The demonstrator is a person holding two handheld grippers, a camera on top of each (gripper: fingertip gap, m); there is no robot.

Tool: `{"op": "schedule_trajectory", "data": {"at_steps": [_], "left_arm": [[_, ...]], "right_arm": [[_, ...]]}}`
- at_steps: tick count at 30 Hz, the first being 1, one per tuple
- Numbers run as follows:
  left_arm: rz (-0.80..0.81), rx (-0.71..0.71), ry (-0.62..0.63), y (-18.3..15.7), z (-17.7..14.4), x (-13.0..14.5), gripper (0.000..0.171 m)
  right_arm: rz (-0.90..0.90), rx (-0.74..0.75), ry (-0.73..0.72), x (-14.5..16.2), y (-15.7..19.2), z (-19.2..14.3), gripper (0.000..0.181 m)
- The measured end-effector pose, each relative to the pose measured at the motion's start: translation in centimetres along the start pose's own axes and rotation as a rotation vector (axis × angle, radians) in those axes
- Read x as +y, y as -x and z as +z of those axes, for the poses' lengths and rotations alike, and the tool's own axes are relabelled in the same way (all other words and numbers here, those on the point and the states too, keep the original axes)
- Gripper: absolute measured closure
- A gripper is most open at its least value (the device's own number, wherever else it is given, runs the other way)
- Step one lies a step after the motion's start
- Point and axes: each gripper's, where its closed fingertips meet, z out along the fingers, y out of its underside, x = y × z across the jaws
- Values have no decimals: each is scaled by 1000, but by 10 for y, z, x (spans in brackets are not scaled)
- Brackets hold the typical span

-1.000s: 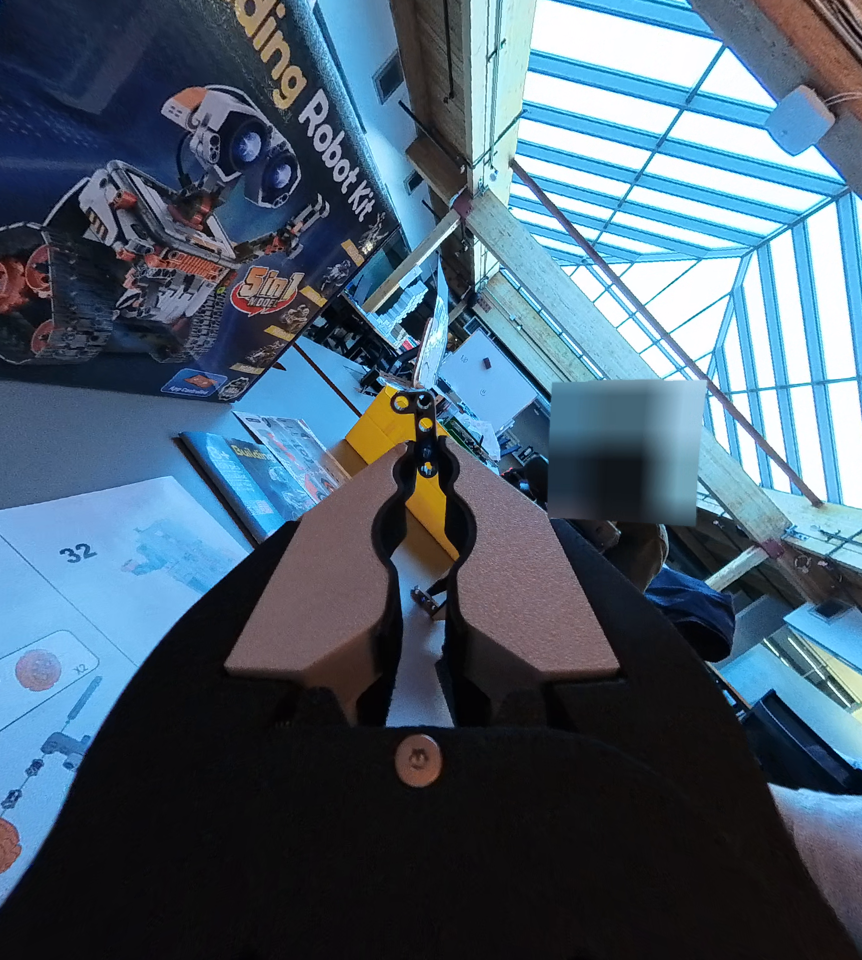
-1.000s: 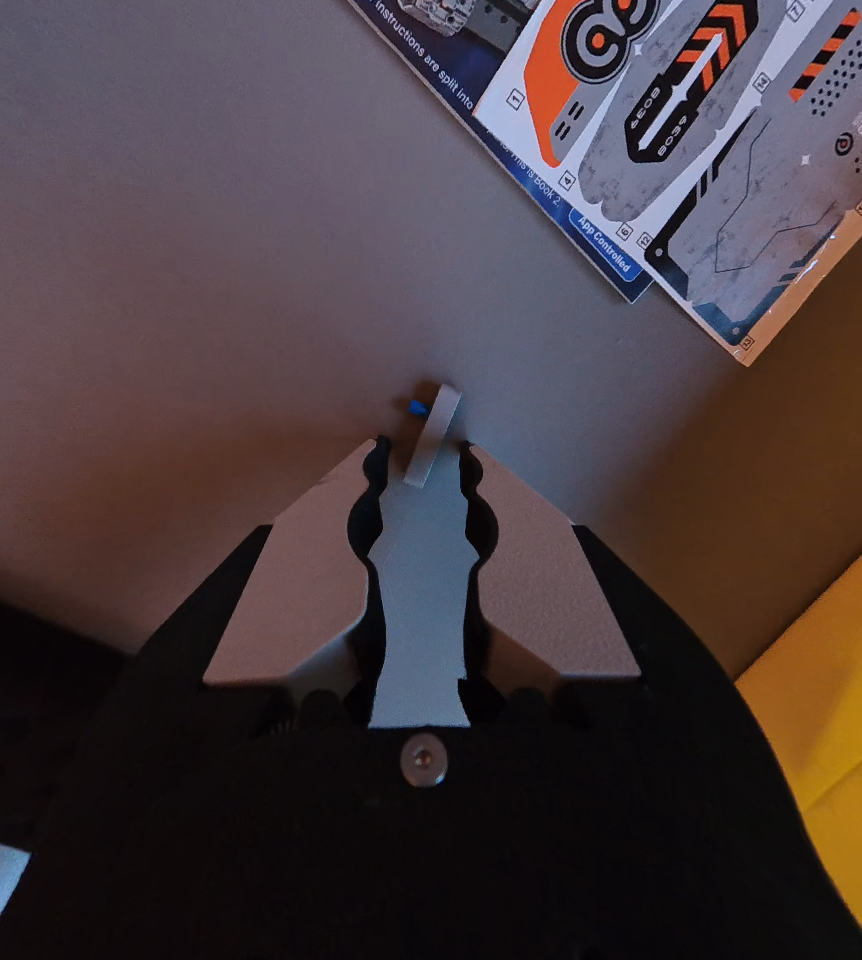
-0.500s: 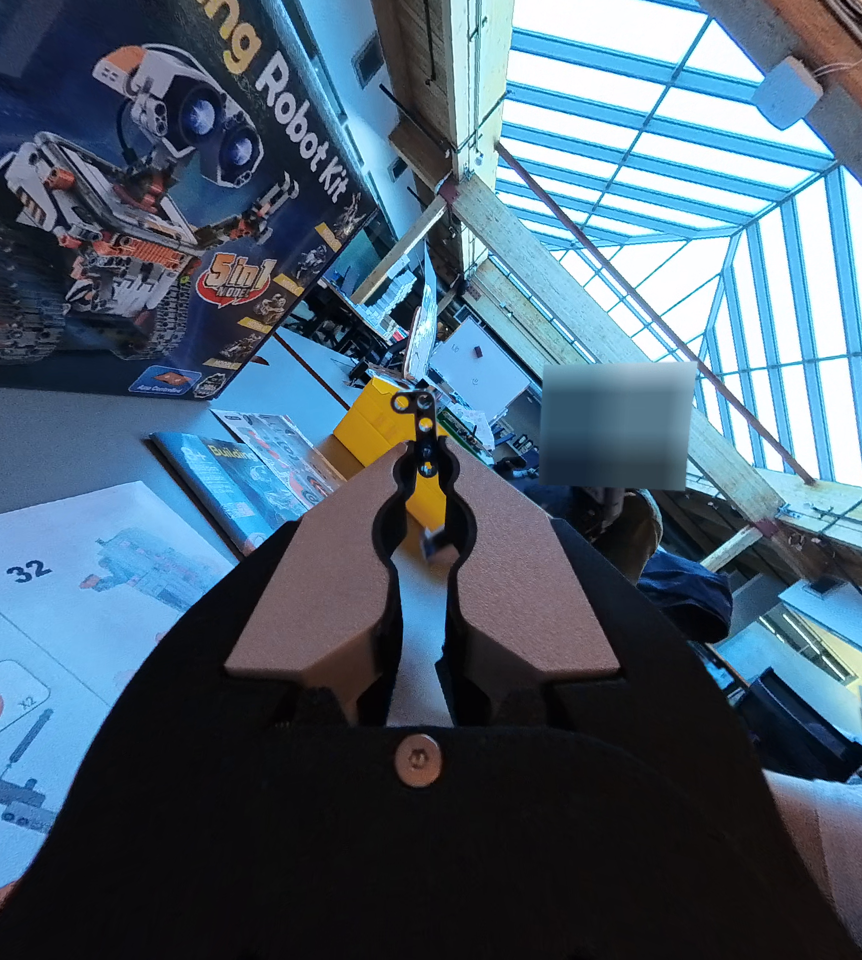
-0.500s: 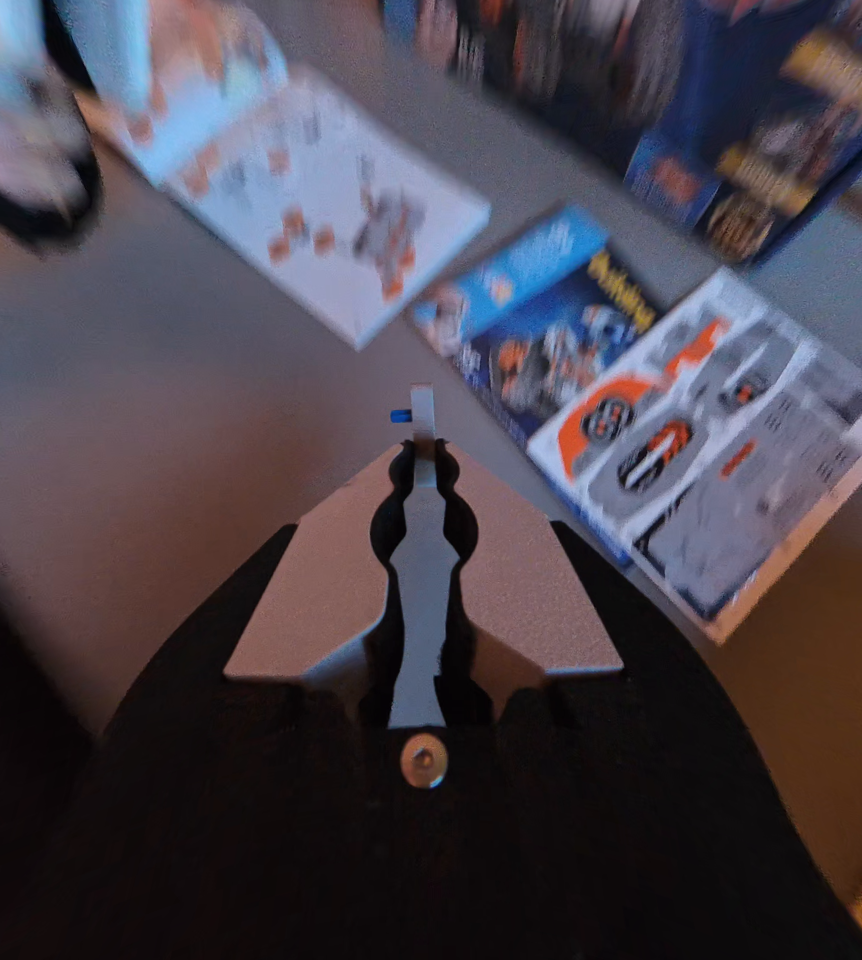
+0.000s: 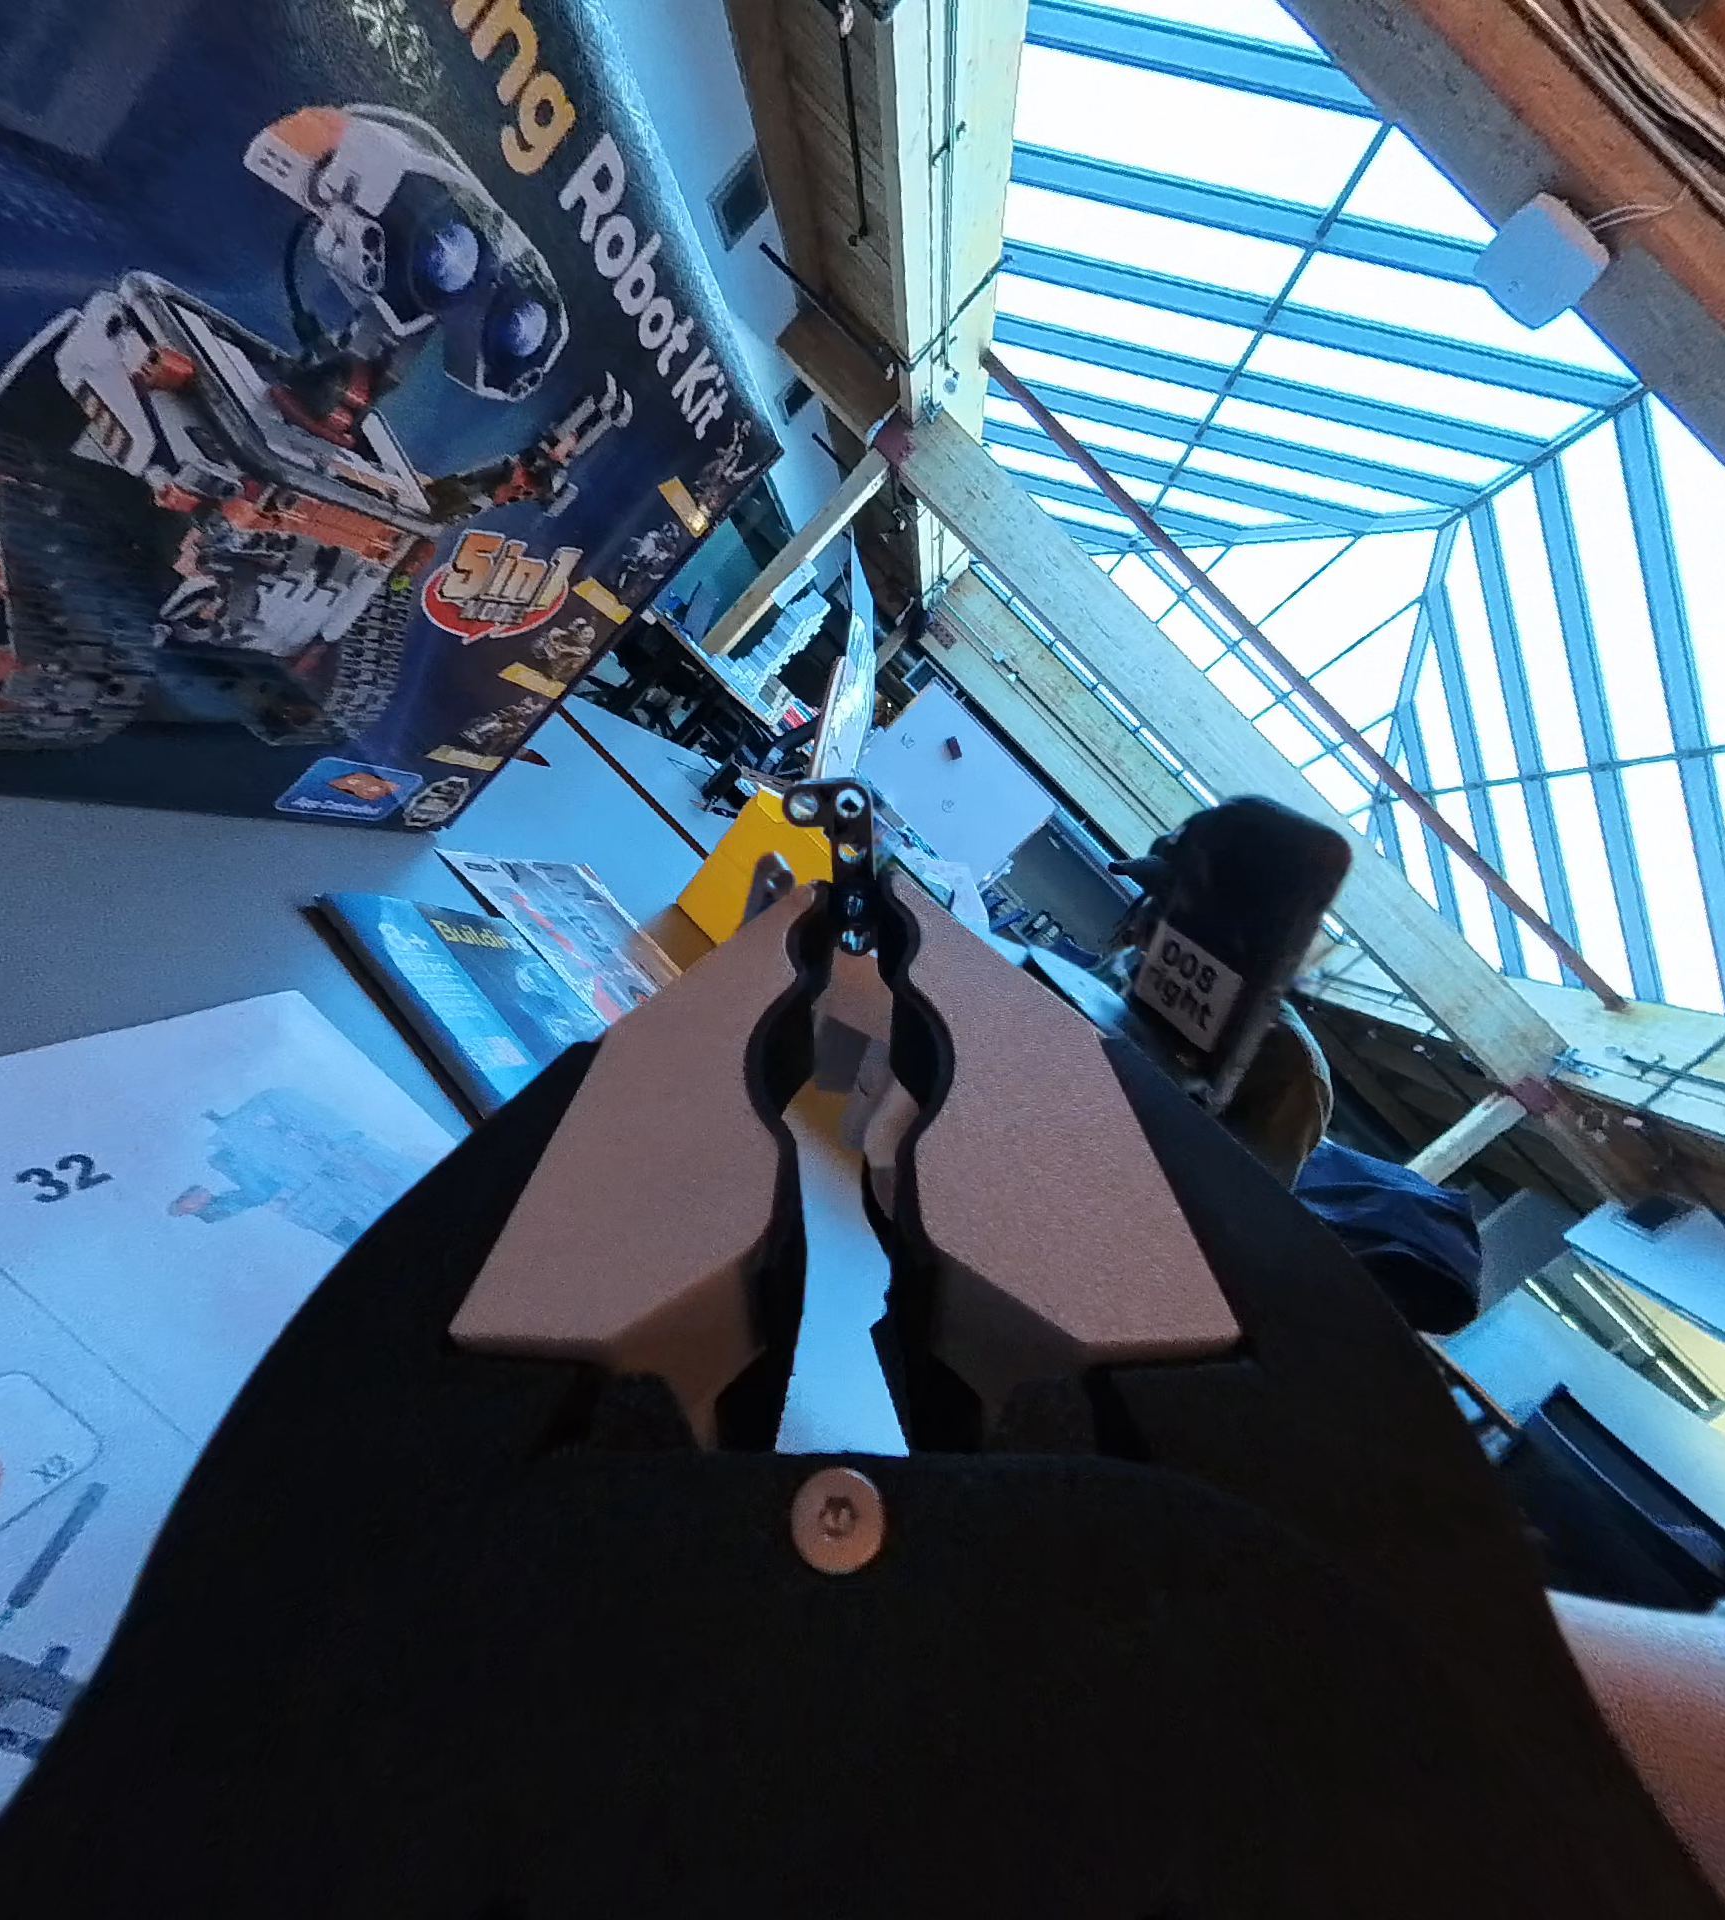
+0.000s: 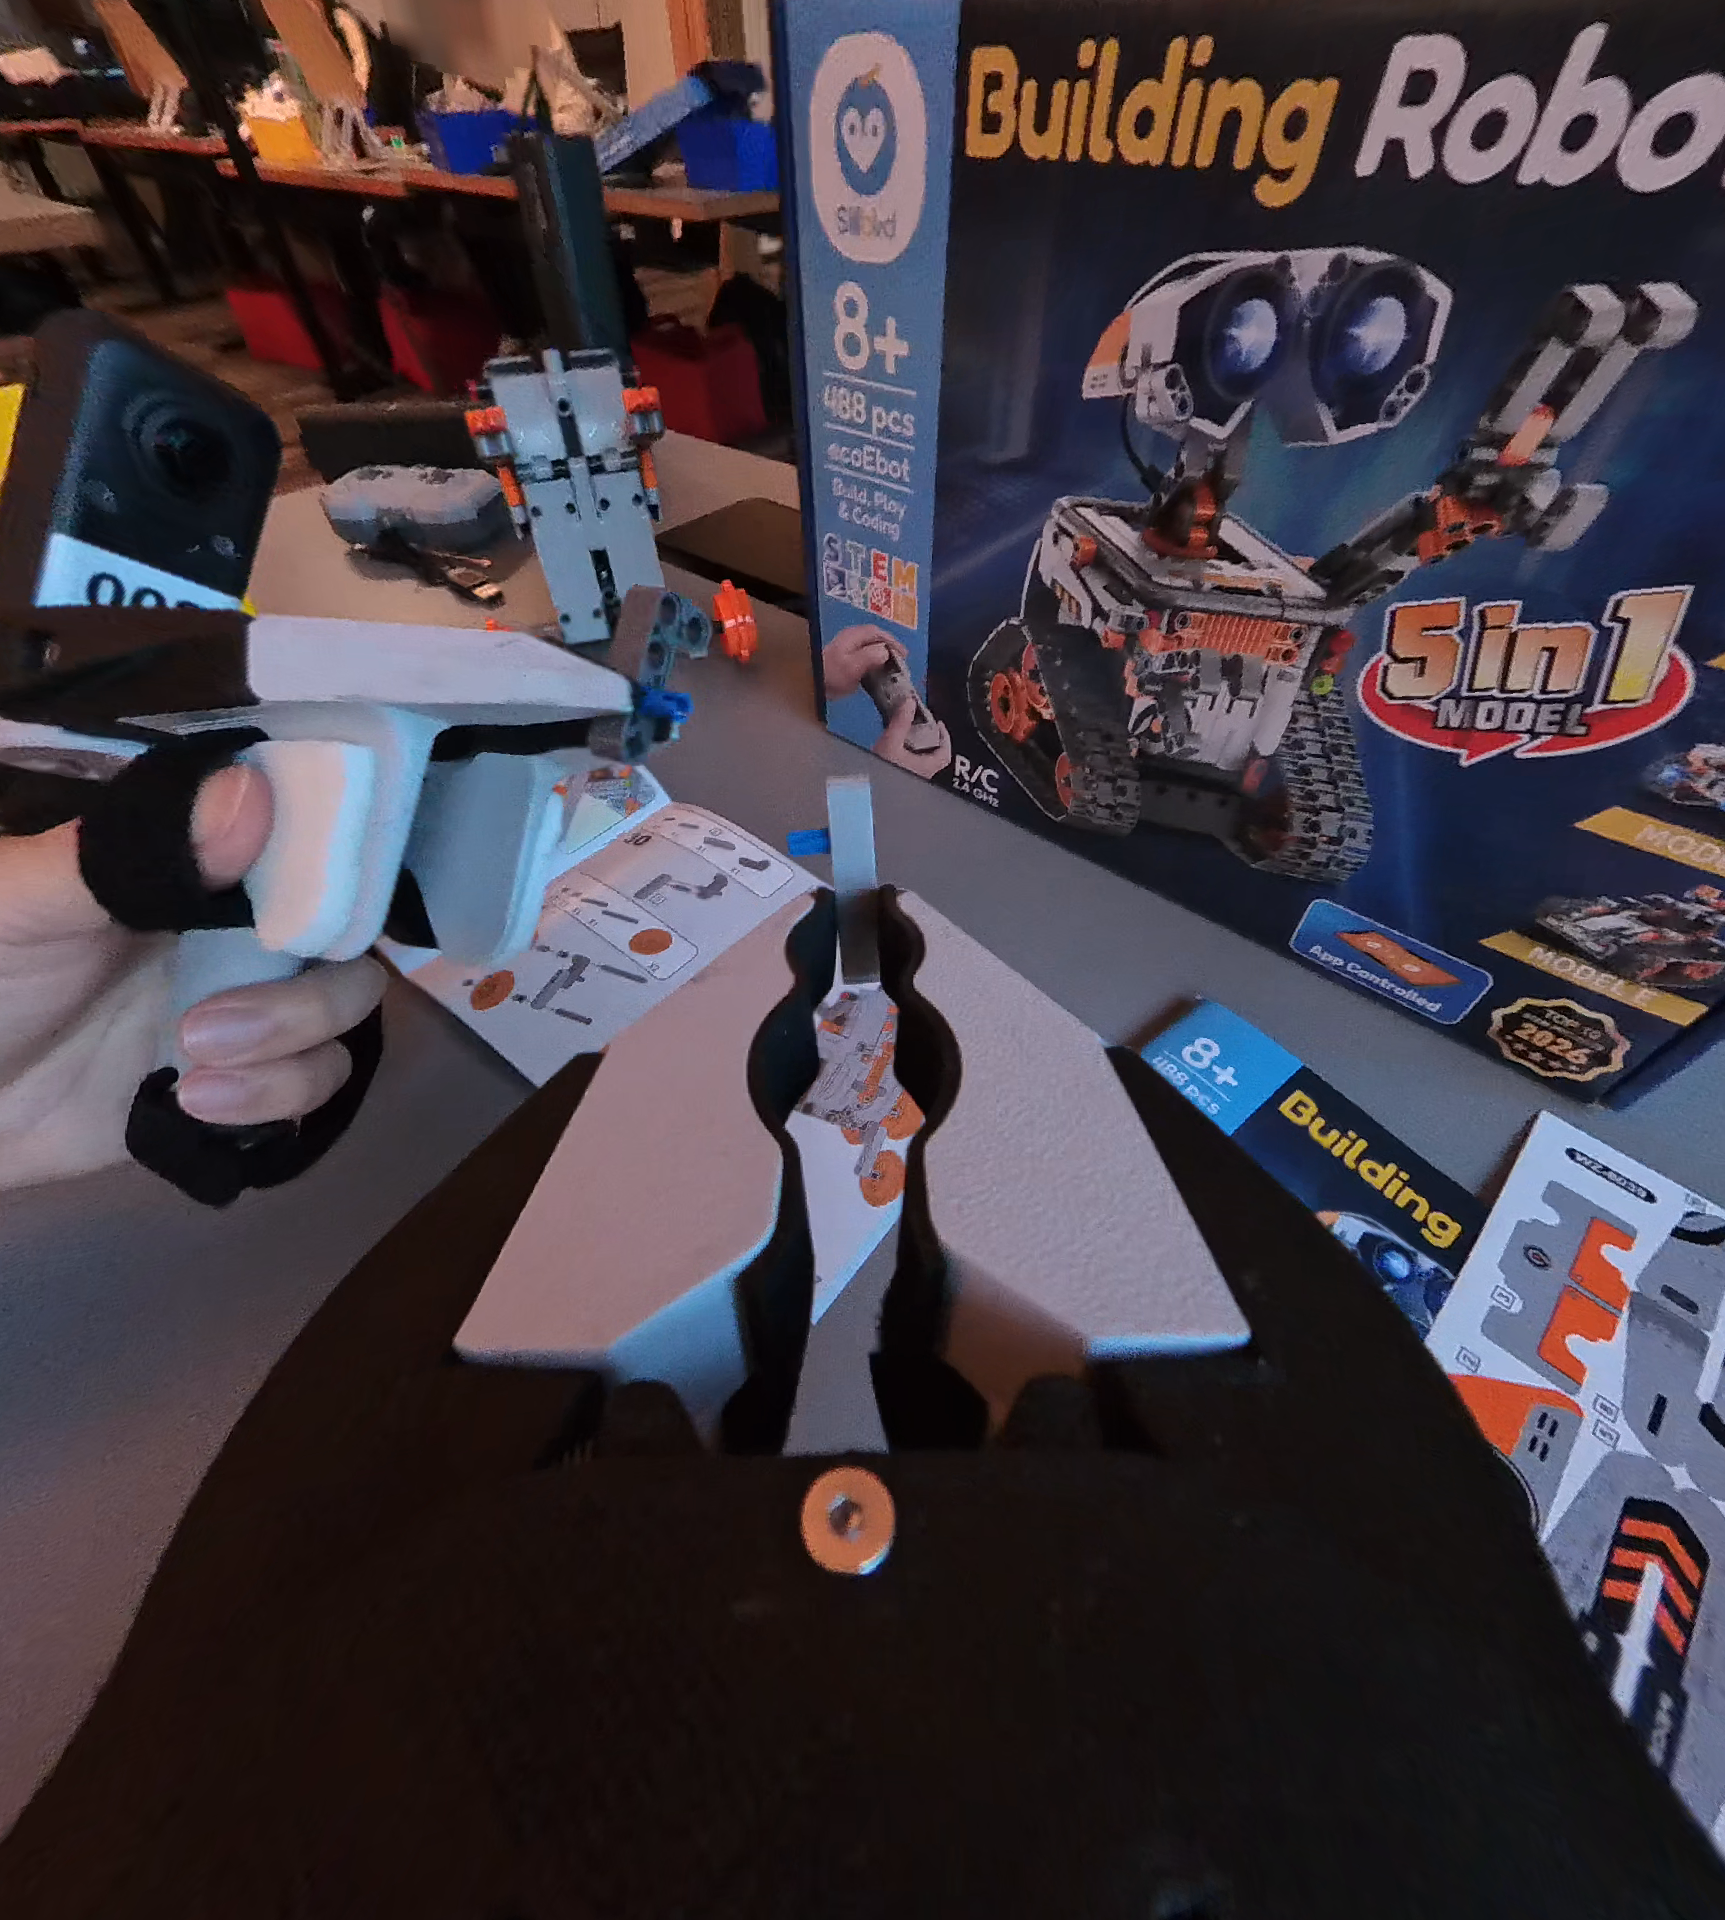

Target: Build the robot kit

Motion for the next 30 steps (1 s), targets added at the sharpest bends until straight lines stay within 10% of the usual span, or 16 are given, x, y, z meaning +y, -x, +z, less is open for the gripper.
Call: {"op": "schedule_trajectory", "data": {"at_steps": [30], "left_arm": [[114,-114,18,14,5,14,167]], "right_arm": [[4,30,34,4,15,2,176]]}}
